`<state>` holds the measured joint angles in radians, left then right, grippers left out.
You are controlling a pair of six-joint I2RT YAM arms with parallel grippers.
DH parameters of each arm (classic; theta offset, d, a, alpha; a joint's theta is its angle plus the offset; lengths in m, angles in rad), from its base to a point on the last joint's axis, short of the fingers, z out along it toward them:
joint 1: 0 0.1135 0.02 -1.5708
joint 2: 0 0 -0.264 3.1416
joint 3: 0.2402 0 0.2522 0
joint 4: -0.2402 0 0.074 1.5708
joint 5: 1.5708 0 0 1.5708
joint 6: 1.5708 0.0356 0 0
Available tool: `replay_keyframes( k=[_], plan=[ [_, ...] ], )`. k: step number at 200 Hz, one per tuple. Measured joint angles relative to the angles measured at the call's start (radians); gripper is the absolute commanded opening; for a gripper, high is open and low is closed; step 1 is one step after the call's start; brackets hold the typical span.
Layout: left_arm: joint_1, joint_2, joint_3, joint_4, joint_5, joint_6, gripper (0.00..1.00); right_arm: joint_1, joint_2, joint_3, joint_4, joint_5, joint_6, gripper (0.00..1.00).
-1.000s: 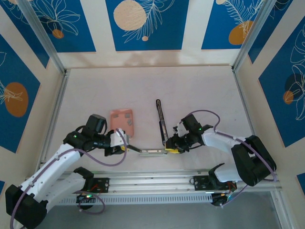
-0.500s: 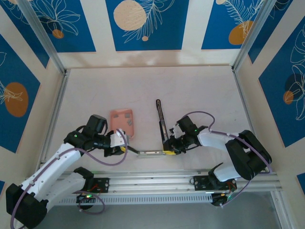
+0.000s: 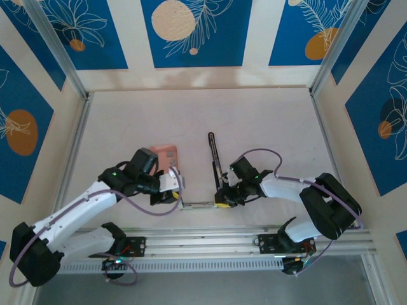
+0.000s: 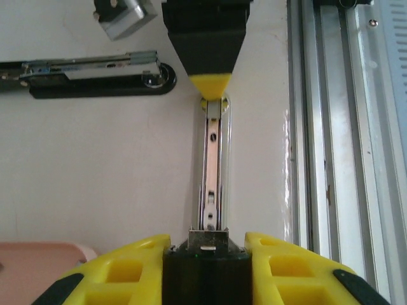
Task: Load the staples into the stapler
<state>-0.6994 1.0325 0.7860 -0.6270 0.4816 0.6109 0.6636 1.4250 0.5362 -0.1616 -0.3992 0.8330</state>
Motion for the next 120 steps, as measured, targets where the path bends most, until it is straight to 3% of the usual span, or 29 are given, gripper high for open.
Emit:
replay_keyframes(
  k=[73,120],
  plan=[
    [-0.212,0.272,0.065,0.254,-0.097,-0.148,0.06,0.035,0.0,-0.014,0.073,0.007,0.027,0.18],
    [-0.281,0.417,0.111,0.314,-0.162,-0.196,0.06,0.035,-0.009,-0.04,0.12,0.008,0.03,0.19]
  ],
)
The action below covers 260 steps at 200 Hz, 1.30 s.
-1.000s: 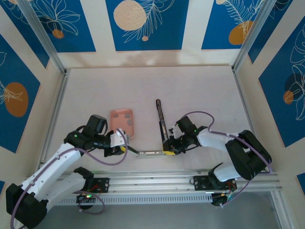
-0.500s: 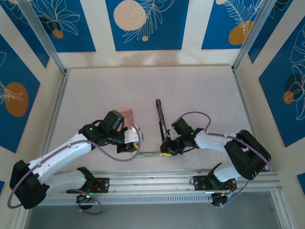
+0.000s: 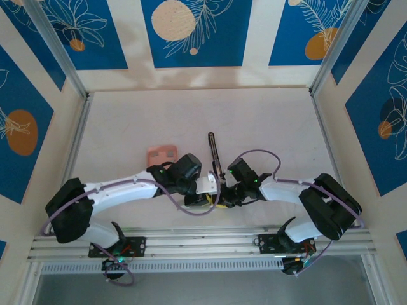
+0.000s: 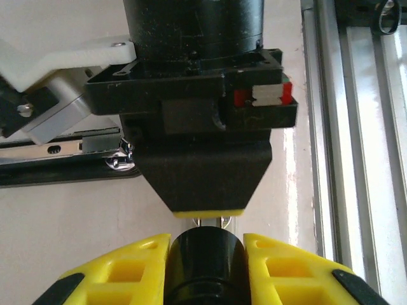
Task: Load the staples into the stapler
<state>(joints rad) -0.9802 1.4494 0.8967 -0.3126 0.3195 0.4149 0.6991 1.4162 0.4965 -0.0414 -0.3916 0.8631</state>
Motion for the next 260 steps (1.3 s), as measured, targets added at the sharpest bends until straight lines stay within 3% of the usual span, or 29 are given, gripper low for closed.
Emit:
replay_keyframes(
  k=[68,143,260],
  plan=[
    [-0.011,0.058,0.039,0.006,-0.043,-0.017,0.06,-0.037,-0.132,-0.08,0.024,0.007,0.009,0.36],
    [-0.031,0.195,0.133,-0.04,-0.074,-0.022,0.07,-0.183,-0.371,-0.146,-0.134,0.047,0.014,0.38],
    [-0.069,0.368,0.301,-0.193,-0.142,-0.024,0.07,-0.249,-0.439,-0.152,-0.207,0.043,0.0,0.38]
  ],
)
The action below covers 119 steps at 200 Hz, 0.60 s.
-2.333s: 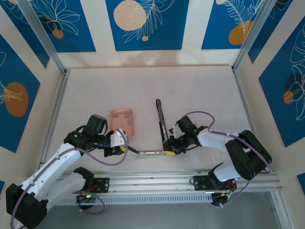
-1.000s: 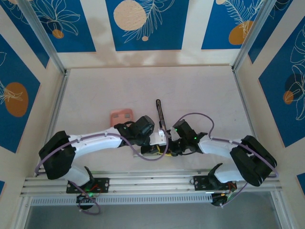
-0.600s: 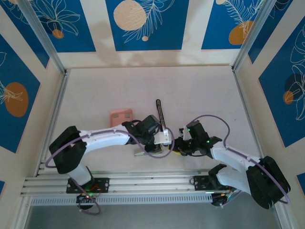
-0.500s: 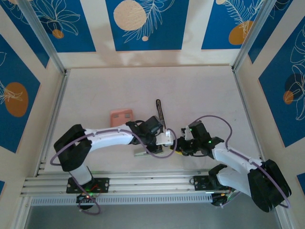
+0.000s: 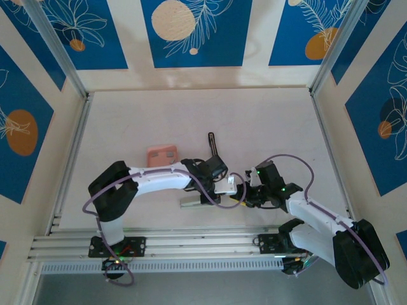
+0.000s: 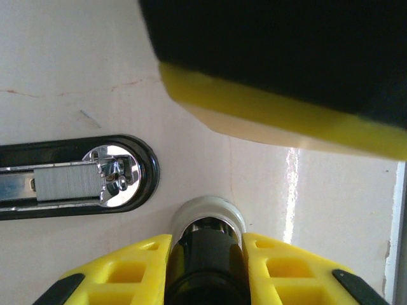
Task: Load the staples into the stapler
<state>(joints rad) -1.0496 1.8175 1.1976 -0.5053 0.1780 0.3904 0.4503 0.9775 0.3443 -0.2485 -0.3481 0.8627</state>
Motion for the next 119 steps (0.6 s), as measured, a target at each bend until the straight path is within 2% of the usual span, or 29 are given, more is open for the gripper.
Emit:
replay_keyframes(
  k=[119],
  plan=[
    [-0.014,0.036,0.038,-0.039,-0.04,-0.027,0.07,-0.025,-0.01,-0.018,-0.015,-0.01,-0.019,0.38]
  ],
)
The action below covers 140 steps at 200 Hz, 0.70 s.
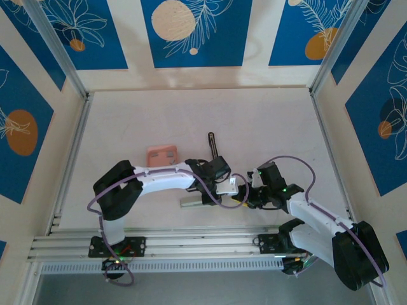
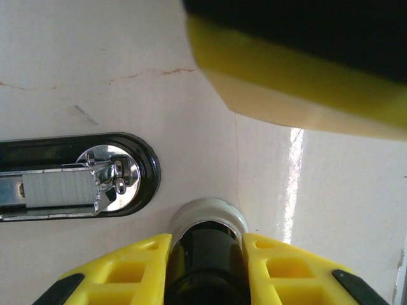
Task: Load the staples into the stapler
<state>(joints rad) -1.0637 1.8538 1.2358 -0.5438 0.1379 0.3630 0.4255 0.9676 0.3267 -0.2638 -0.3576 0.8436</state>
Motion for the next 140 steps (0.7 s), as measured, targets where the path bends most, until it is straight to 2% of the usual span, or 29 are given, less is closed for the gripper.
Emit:
replay_keyframes(
  k=[50,91,106,119,140],
  plan=[
    [-0.001,-0.049,0.012,-0.034,-0.04,-0.119,0.08,-0.007,-0.033,0.001,-0.002,-0.012,-0.002,0.37],
    [0.003,-0.105,0.109,-0.132,-0.107,-0.266,0.06,-0.013,-0.067,0.032,-0.037,-0.012,-0.009,0.37],
    [0.019,-0.136,0.145,-0.156,-0.127,-0.345,0.06,-0.017,-0.075,0.046,-0.042,-0.013,-0.015,0.37],
    [0.043,-0.159,0.166,-0.167,-0.133,-0.427,0.01,-0.019,-0.076,0.053,-0.045,-0.012,-0.019,0.37],
    [0.129,-0.186,0.177,-0.172,-0.134,-0.6,0.0,-0.02,-0.076,0.058,-0.051,-0.011,-0.023,0.37]
  ],
)
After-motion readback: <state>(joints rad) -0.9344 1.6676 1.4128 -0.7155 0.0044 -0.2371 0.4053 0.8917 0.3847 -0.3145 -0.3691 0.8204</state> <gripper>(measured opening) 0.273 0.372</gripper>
